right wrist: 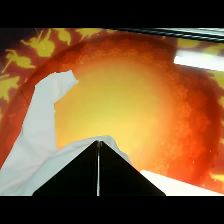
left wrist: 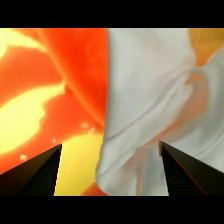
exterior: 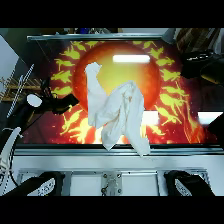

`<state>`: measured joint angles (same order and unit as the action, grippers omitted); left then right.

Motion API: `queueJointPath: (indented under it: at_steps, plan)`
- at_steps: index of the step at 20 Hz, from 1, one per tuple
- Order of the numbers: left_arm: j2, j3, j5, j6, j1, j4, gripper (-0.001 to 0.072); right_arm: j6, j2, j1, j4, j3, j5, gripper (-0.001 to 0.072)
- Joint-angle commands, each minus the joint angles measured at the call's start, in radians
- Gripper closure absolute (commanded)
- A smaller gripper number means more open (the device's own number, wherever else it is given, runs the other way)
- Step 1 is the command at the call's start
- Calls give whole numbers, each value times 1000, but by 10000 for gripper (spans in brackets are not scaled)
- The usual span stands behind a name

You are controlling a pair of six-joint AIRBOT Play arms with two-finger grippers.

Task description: Fold the clothes and pants, and hang the long-sleeved shirts on hangers.

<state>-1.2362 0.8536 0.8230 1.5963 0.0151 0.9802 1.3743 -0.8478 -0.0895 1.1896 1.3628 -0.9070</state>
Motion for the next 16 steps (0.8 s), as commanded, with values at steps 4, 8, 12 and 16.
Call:
queueJointPath:
  at_steps: [4,8,12,16]
  plan:
    - [-225,-13,-4,-131,-43,-222,45,19,0,-1,-8,1,-8,678]
    - [-334,114,-8,-122,-120,-222,45,18,0,-1,-7,1,-52,678]
    - [-420,224,-3,-103,-165,-220,231,18,-1,-1,-3,-2,-71,678]
    - [-440,266,-20,-104,-148,-219,691,18,-26,-1,-4,-28,-72,677]
